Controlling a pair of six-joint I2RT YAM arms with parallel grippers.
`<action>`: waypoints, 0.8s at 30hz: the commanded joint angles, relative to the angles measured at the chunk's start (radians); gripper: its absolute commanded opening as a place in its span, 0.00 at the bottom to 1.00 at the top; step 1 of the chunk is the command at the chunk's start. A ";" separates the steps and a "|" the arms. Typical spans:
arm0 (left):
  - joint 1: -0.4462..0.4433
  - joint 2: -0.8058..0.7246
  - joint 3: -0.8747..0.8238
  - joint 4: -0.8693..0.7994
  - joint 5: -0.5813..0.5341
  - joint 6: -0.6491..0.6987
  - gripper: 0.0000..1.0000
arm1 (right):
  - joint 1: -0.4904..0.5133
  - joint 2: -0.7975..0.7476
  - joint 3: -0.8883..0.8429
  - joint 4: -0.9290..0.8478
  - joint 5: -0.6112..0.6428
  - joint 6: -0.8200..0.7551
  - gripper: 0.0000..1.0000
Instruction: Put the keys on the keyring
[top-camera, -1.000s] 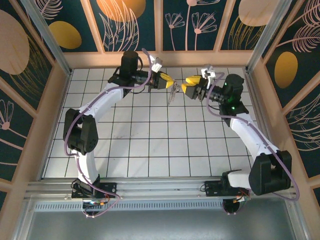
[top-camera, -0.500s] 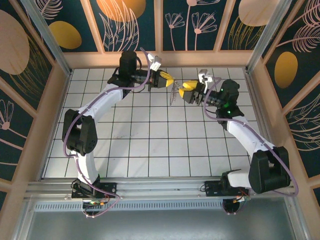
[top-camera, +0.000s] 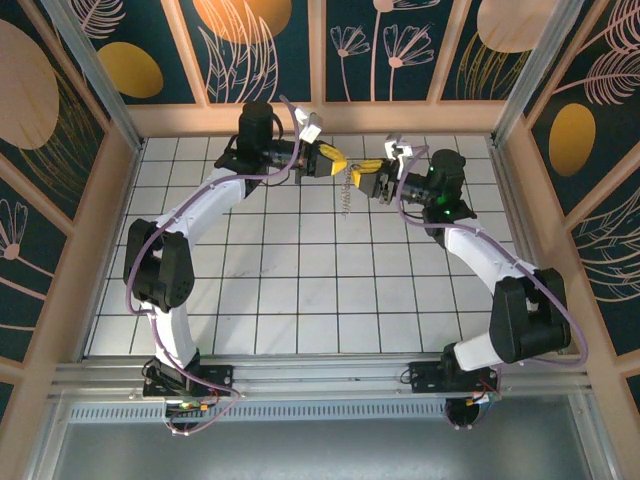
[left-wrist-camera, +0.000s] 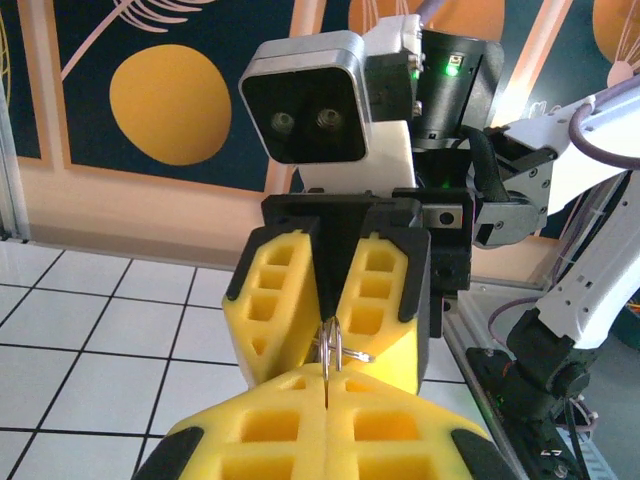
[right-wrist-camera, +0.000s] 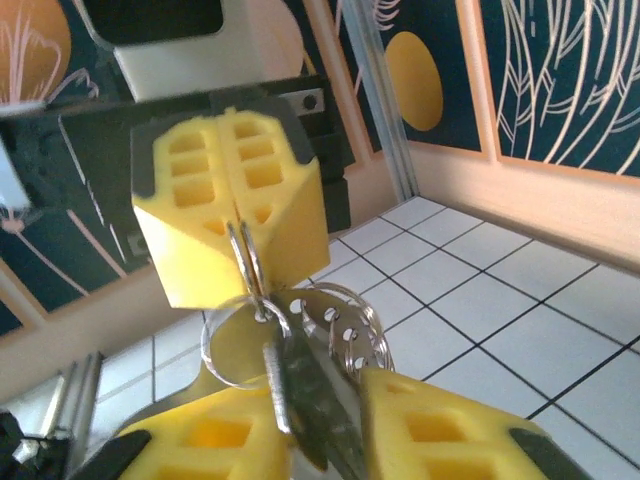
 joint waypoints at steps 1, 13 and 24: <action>-0.004 -0.042 0.004 0.032 0.027 -0.003 0.00 | 0.008 0.002 0.029 0.013 -0.051 -0.024 0.09; -0.004 -0.035 0.022 0.056 0.024 -0.019 0.00 | 0.019 0.019 0.048 -0.064 -0.089 -0.063 0.00; -0.003 -0.035 0.005 0.092 0.021 -0.043 0.00 | 0.062 0.087 0.137 -0.199 -0.113 -0.145 0.00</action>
